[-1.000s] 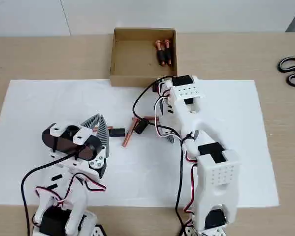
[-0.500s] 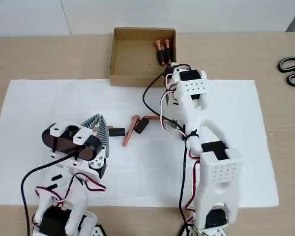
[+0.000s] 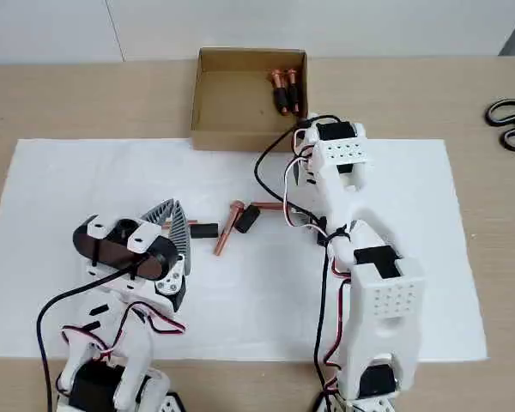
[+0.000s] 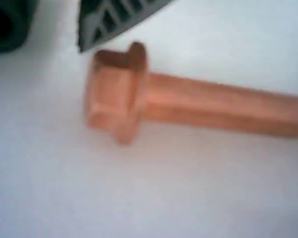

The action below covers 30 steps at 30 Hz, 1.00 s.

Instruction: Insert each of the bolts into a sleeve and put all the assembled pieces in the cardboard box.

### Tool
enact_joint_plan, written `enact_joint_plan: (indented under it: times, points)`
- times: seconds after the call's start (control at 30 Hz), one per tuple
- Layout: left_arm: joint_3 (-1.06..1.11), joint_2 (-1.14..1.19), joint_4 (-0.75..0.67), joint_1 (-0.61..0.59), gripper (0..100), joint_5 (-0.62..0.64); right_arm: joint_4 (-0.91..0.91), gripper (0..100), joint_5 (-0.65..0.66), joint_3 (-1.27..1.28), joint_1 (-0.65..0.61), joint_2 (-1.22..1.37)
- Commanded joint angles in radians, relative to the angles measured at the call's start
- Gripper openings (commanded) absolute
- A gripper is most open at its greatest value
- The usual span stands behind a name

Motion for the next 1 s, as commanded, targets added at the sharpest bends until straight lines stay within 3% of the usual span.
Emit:
enact_joint_plan:
  times: [0.0, 0.13, 0.3, 0.53, 0.97]
  points:
    - [-0.010, -0.011, 0.003, -0.002, 1, -0.003, -0.004, 13.6, -0.009, -0.034, 0.005, -0.005]
    - [-0.010, -0.011, 0.003, 0.002, 1, -0.003, -0.004, 0.1, -0.011, -0.034, 0.004, -0.005]
    - [-0.048, -0.008, 0.025, 0.005, 1, 0.000, 0.005, 0.3, -0.011, -0.034, 0.002, -0.013]
    - [-0.237, 0.038, 0.229, 0.005, 1, 0.143, 0.056, 0.4, -0.012, -0.037, -0.001, -0.090]
    - [-0.444, 0.557, 0.267, 0.006, 1, 0.176, 0.157, 0.4, -0.012, -0.031, -0.001, -0.530]
